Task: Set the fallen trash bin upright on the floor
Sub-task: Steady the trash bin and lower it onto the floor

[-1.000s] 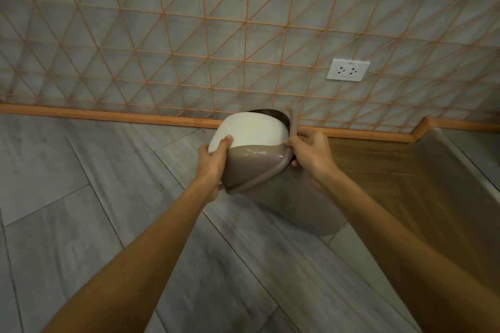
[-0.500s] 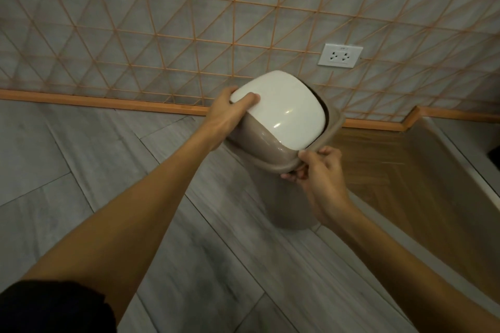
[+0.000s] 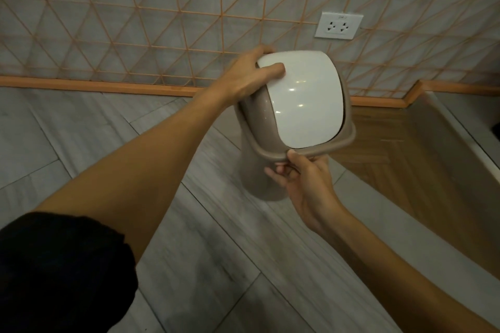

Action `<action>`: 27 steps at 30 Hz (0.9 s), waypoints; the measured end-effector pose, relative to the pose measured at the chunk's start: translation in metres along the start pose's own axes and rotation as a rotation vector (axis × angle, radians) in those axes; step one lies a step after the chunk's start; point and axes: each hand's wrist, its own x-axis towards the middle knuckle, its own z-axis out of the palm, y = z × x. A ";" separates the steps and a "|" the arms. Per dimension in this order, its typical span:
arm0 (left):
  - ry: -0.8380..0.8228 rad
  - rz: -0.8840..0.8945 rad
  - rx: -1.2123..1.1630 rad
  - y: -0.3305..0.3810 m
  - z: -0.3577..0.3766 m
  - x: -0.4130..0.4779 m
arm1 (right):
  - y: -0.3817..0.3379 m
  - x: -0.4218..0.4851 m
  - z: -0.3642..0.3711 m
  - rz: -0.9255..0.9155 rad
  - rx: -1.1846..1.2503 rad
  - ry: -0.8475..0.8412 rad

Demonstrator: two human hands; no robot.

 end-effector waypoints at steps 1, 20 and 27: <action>-0.001 0.000 0.005 0.000 0.000 0.000 | 0.000 0.001 -0.001 0.004 -0.007 -0.014; 0.759 -0.347 -0.524 -0.021 0.067 -0.075 | -0.140 0.043 -0.083 -0.152 -1.023 0.408; 0.621 -0.410 -0.501 -0.020 0.102 -0.096 | -0.100 0.065 -0.045 0.015 -0.485 0.268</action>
